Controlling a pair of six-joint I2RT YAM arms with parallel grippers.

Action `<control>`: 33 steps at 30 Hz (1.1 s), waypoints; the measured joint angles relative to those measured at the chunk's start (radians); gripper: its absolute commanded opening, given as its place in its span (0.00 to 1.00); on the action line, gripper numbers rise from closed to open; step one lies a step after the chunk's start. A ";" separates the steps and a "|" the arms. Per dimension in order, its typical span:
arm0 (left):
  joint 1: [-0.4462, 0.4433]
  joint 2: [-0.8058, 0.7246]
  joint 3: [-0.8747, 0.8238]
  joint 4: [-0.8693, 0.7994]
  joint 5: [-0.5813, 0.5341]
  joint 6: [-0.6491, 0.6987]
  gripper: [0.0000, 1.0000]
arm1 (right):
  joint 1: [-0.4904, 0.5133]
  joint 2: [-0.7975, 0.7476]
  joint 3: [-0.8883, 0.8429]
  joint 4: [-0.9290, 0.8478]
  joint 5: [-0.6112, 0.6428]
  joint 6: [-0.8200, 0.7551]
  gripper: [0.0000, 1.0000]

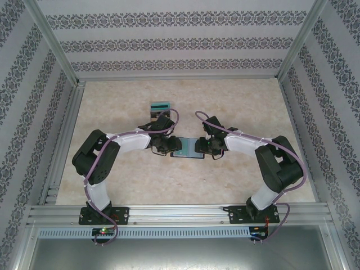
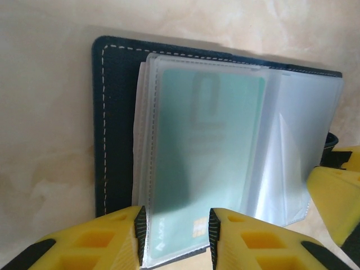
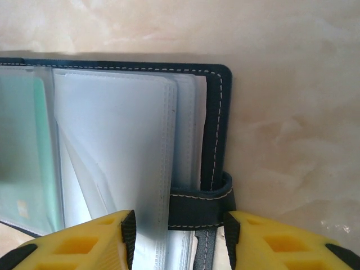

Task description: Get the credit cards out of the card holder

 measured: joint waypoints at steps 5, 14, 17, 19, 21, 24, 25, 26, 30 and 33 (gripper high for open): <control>0.000 0.006 0.000 0.000 0.013 0.003 0.37 | 0.000 0.000 -0.002 0.002 0.000 0.000 0.49; 0.000 0.014 0.003 0.020 0.050 0.003 0.39 | 0.000 0.002 -0.002 0.005 0.000 0.001 0.49; 0.000 0.019 0.003 0.036 0.077 0.002 0.39 | 0.000 0.002 -0.002 0.005 0.000 0.001 0.49; 0.000 0.021 0.003 0.045 0.090 -0.001 0.40 | 0.000 0.002 -0.002 0.005 0.000 0.001 0.49; 0.000 0.021 0.003 0.064 0.105 -0.006 0.39 | 0.000 0.002 -0.002 0.006 0.000 0.001 0.49; 0.000 0.021 0.003 0.103 0.132 -0.017 0.39 | 0.000 0.002 -0.002 0.006 0.000 0.001 0.49; 0.000 0.020 0.003 0.116 0.140 -0.020 0.39 | 0.000 0.002 -0.002 0.006 0.000 0.001 0.49; 0.000 0.020 0.003 0.126 0.146 -0.023 0.39 | 0.000 0.002 -0.002 0.006 0.000 0.001 0.49; -0.001 0.016 0.003 0.164 0.171 -0.025 0.39 | 0.000 0.002 -0.002 0.006 0.000 0.002 0.49; -0.006 0.015 0.009 0.171 0.192 -0.025 0.38 | 0.000 0.002 -0.003 0.008 0.000 0.005 0.49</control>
